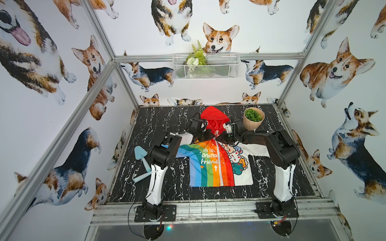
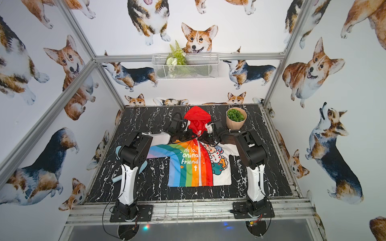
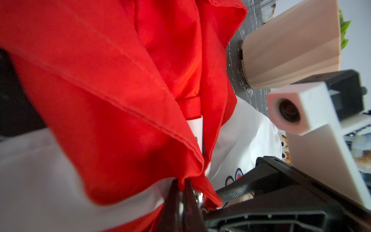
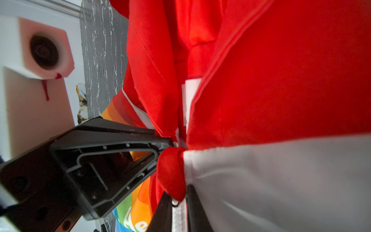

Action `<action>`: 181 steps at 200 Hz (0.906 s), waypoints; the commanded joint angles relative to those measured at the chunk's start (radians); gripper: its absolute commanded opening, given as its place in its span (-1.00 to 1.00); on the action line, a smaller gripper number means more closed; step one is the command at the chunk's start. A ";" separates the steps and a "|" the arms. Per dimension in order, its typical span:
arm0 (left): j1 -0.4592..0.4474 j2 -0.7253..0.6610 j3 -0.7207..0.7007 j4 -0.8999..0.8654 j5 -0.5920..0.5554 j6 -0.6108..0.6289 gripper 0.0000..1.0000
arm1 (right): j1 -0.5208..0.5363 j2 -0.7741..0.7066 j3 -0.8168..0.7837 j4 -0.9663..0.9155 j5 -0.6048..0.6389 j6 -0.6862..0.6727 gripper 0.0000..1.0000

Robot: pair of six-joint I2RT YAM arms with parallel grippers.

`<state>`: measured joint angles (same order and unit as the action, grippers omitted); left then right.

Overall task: Unzip the jacket
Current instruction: Unzip the zipper on the jacket.

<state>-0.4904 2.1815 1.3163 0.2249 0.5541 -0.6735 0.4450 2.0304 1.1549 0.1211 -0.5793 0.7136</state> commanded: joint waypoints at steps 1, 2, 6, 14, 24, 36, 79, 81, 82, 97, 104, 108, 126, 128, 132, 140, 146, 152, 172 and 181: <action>0.001 0.004 0.000 0.025 0.024 -0.006 -1.00 | 0.001 -0.004 0.000 0.048 -0.003 0.015 -0.79; 0.001 0.005 0.000 0.025 0.024 -0.006 -1.00 | 0.001 -0.004 0.000 0.048 -0.003 0.014 -0.79; 0.001 0.006 0.000 0.025 0.024 -0.006 -1.00 | 0.001 -0.005 0.002 0.046 -0.002 0.014 -0.81; 0.001 0.006 0.000 0.026 0.026 -0.006 -1.00 | 0.001 -0.004 0.002 0.045 -0.001 0.013 -0.84; 0.000 0.006 0.000 0.025 0.025 -0.006 -1.00 | 0.001 -0.005 0.001 0.042 0.002 0.012 -0.87; 0.000 0.006 0.000 0.024 0.024 -0.005 -1.00 | 0.001 -0.006 0.001 0.037 0.008 0.008 -0.90; 0.000 0.000 0.000 0.003 0.007 0.011 -1.00 | 0.001 -0.040 -0.006 -0.012 0.049 -0.029 -1.00; 0.000 0.000 0.000 0.003 0.007 0.012 -1.00 | 0.001 -0.041 -0.007 -0.013 0.050 -0.030 -1.00; 0.001 0.000 0.000 0.003 0.007 0.011 -1.00 | 0.001 -0.042 -0.007 -0.014 0.051 -0.031 -1.00; 0.001 -0.002 0.000 0.000 0.002 0.014 -1.00 | 0.001 -0.052 -0.012 -0.029 0.058 -0.040 -1.00; 0.002 -0.004 0.000 -0.001 0.000 0.014 -1.00 | 0.002 -0.057 -0.016 -0.035 0.060 -0.043 -1.00; 0.003 -0.004 0.000 -0.004 -0.002 0.014 -1.00 | 0.001 -0.059 -0.019 -0.035 0.060 -0.043 -1.00; 0.006 -0.005 0.000 -0.010 -0.006 0.015 -1.00 | 0.001 -0.060 -0.031 -0.039 0.056 -0.043 -1.00; 0.006 -0.005 0.001 -0.010 -0.008 0.015 -1.00 | 0.001 -0.059 -0.031 -0.042 0.056 -0.044 -1.00; 0.007 -0.006 0.000 -0.011 -0.009 0.015 -1.00 | 0.001 -0.059 -0.034 -0.046 0.055 -0.045 -1.00; 0.009 -0.006 0.000 -0.013 -0.011 0.015 -1.00 | 0.001 -0.059 -0.038 -0.051 0.057 -0.045 -1.00; 0.010 -0.006 -0.002 -0.013 -0.013 0.016 -1.00 | 0.001 -0.057 -0.042 -0.056 0.057 -0.046 -1.00; 0.012 -0.007 -0.001 -0.014 -0.013 0.017 -1.00 | 0.001 -0.055 -0.044 -0.064 0.058 -0.048 -1.00; 0.014 -0.007 0.000 -0.017 -0.014 0.017 -1.00 | 0.004 -0.054 -0.042 -0.105 0.083 -0.064 -1.00; 0.015 -0.006 0.001 -0.017 -0.014 0.016 -1.00 | 0.006 -0.051 -0.035 -0.130 0.099 -0.076 -1.00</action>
<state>-0.4843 2.1822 1.3159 0.2142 0.5659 -0.6655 0.4454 1.9797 1.1141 0.0814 -0.5247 0.6731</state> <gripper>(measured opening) 0.065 0.049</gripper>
